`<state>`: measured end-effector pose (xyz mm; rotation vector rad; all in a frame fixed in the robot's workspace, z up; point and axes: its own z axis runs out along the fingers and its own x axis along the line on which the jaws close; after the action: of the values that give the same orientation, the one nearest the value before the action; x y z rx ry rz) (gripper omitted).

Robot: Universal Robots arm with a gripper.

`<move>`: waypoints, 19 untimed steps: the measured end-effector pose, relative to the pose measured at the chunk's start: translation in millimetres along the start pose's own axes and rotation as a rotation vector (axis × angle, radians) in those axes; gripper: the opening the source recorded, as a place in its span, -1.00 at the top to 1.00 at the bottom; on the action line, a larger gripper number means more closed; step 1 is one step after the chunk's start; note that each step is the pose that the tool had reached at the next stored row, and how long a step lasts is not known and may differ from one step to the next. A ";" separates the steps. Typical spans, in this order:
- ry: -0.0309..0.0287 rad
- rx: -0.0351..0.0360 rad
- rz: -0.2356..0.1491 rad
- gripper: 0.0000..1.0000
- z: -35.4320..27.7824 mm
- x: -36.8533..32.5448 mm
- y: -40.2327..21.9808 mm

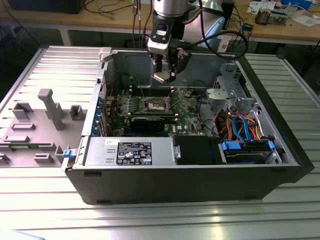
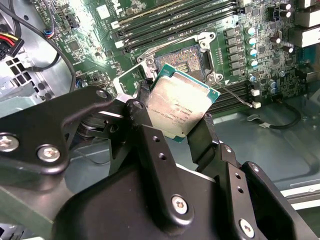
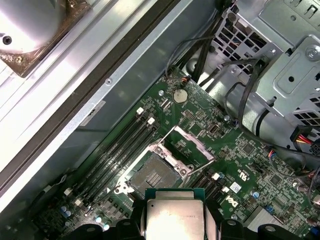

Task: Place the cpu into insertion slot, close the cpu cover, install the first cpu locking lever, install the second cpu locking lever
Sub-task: 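Place the cpu into insertion slot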

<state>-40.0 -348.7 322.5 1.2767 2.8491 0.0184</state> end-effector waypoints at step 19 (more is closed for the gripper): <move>-0.0023 0.0019 0.042 -0.09 0.6 0.0 0.0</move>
<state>-40.0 -348.7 322.0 1.3353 2.8210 0.0149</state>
